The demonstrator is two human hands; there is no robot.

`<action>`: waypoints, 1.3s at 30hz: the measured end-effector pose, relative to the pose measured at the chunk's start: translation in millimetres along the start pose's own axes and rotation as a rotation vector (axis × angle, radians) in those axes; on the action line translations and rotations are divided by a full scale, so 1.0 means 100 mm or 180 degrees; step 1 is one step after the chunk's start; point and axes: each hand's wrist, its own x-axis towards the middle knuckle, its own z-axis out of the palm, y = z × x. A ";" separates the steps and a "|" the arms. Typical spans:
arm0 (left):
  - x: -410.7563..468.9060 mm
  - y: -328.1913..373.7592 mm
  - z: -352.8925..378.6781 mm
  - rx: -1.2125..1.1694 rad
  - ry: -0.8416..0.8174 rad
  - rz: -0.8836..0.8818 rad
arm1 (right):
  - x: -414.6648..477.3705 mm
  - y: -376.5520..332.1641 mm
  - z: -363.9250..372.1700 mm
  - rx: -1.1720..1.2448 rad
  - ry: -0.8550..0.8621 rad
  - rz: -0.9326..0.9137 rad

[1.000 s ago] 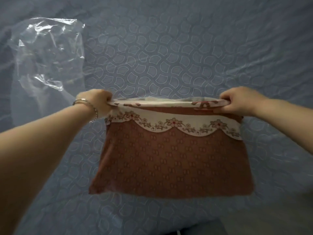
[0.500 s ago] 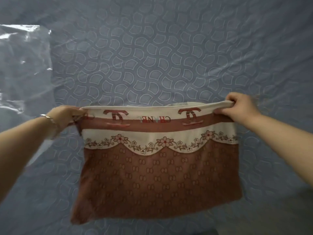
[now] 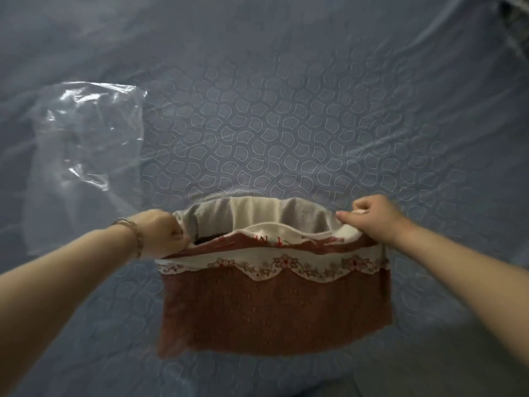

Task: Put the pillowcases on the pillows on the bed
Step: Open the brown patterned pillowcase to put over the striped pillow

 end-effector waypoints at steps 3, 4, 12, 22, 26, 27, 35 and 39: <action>-0.59 -0.06 -0.11 0.0415 -0.0211 0.0252 | -0.41 -0.27 -0.04 -0.0373 0.0026 -0.0299; -0.84 -0.15 -0.13 0.0533 -0.0251 0.0331 | -0.58 -0.35 -0.05 -0.0452 0.0059 -0.0415; -2.04 -0.93 0.72 -0.0374 0.1454 0.1666 | -1.49 -0.27 -0.18 -0.1566 0.0417 -0.1957; -1.88 -0.76 1.40 -0.0449 0.1918 0.1758 | -1.41 -1.13 1.29 -0.2345 0.0829 -0.0660; -1.91 -0.76 1.42 -0.0424 0.2212 0.2094 | -1.45 -1.69 2.06 -0.1945 -0.0698 -0.0612; -1.88 -0.82 1.43 -0.0414 0.2295 0.2130 | -1.42 -1.73 2.23 -0.1866 -0.0918 -0.0305; -1.74 -1.13 1.60 -0.0686 0.2502 0.2075 | -1.28 -1.85 2.61 0.0151 -0.0442 -0.0306; -1.75 -1.14 1.63 -0.0982 0.2750 0.1754 | -1.40 -1.84 2.75 0.0239 -0.0949 -0.0387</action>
